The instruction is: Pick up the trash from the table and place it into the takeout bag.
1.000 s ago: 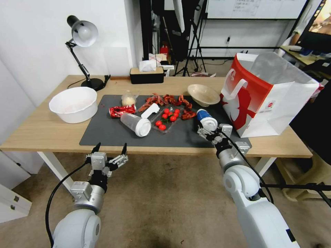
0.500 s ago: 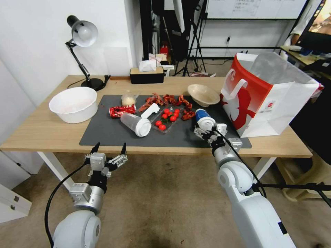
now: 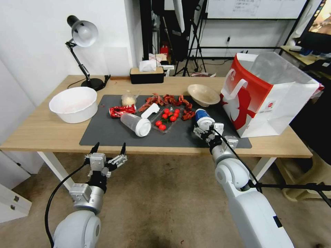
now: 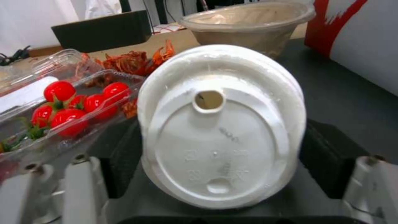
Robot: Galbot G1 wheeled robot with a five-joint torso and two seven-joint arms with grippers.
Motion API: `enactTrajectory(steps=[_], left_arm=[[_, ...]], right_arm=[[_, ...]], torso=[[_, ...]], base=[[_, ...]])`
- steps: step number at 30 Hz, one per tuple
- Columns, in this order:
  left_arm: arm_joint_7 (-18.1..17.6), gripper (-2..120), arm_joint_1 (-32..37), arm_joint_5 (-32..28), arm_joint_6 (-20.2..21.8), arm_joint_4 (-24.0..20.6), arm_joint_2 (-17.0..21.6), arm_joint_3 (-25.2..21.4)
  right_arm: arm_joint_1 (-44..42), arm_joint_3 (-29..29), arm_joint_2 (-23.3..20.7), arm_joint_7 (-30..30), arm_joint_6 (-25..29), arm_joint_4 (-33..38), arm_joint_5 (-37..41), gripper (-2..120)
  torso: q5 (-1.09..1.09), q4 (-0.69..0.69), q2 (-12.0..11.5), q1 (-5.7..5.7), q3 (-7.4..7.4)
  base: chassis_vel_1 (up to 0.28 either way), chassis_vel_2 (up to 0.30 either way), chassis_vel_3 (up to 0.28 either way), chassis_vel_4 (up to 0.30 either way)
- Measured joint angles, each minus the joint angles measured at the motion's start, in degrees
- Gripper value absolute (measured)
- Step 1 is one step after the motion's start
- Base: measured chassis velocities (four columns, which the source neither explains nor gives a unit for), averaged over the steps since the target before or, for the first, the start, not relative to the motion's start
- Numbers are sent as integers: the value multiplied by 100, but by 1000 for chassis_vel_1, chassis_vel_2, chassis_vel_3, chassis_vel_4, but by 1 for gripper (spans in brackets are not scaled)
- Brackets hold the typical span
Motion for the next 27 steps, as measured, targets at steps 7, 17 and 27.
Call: enactTrajectory(steps=[7, 17, 27], left_arm=[[-1, 100, -9, 6, -7, 24, -9, 16], [-3, 100, -13, 12, -29, 52, -18, 22], [-3, 100, 25, 45, -73, 46, -36, 32]], right_arm=[[-95, 30, -6, -62, 76, 120, 140, 67], [-368, 250, -302, -1213, 909, 1104, 730, 67], [271, 1189, -775, -1301, 1504, 1938, 1742, 67]], torso=[[3, 0, 0, 0, 1], [2, 1, 0, 0, 1], [2, 2, 0, 0, 1]], base=[[0, 0, 0, 0], [0, 0, 0, 0], [0, 0, 0, 0]])
